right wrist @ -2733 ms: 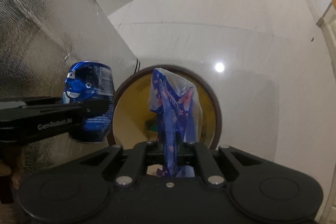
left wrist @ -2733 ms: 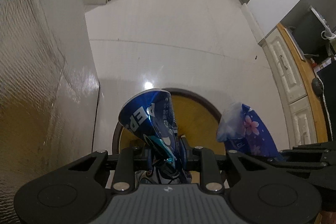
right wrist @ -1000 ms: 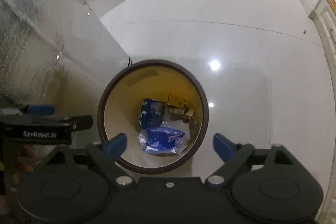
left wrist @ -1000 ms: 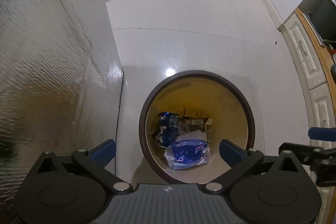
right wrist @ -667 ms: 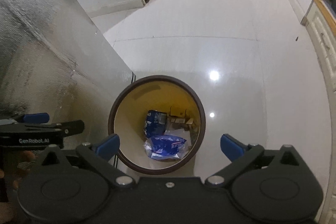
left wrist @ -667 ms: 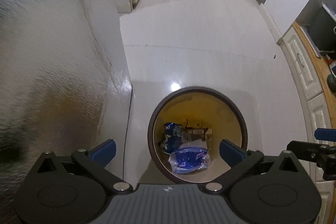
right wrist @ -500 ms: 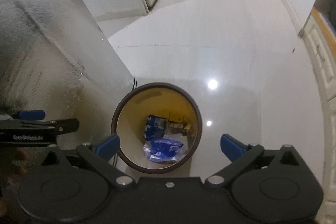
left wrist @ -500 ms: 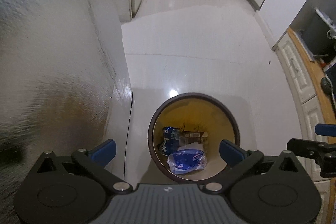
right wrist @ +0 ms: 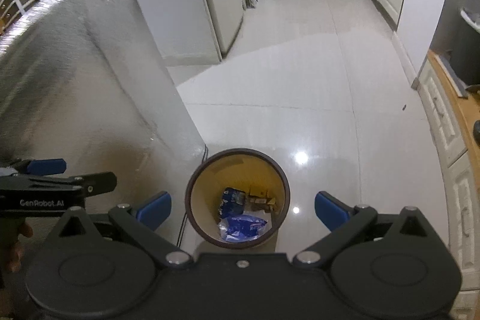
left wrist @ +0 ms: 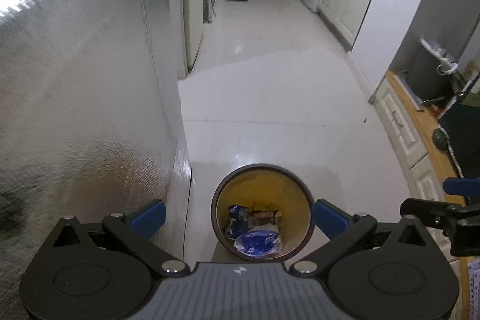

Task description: Collect trash

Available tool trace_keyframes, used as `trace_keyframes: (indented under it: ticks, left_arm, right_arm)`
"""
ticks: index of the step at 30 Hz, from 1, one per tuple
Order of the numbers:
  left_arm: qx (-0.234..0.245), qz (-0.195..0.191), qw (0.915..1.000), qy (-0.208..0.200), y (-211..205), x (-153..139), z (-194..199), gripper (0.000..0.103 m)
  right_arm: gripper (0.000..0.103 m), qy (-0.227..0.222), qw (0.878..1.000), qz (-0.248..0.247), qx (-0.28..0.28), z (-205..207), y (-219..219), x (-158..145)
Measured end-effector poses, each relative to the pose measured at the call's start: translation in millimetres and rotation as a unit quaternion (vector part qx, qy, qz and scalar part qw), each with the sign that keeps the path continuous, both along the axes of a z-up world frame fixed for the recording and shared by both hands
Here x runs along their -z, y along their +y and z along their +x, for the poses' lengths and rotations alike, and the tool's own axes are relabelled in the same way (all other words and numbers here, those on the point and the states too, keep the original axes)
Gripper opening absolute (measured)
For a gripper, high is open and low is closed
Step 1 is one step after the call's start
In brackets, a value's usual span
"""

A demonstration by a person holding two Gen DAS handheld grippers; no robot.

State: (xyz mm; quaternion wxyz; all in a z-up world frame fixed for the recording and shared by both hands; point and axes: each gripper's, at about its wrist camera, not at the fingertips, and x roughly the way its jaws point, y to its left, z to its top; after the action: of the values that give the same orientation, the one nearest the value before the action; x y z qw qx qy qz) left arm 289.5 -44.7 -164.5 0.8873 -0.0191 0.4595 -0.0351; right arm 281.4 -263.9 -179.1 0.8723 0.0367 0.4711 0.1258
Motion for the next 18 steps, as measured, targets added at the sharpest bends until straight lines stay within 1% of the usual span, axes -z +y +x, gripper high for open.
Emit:
trace_keyframes:
  ticks: [4, 7, 13, 18]
  left_arm:
    - [0.005, -0.002, 0.9998, -0.019, -1, -20, -23, 0.103]
    - [0.006, 0.004, 0.9994, -0.033, -1, -34, -42, 0.103]
    - [0.006, -0.002, 0.9983, -0.058, 2, -55, -76, 0.103]
    - [0.012, -0.001, 0.9970, -0.076, 2, -64, -100, 0.103]
  right_arm:
    - [0.103, -0.037, 0.999, -0.013, -0.007, -29, 0, -25]
    - [0.103, -0.058, 0.998, -0.020, -0.002, -50, 1, -36]
    - [0.103, -0.073, 0.997, -0.033, 0.024, -84, -1, -57]
    - [0.103, -0.087, 0.995, -0.030, 0.039, -111, -4, -71]
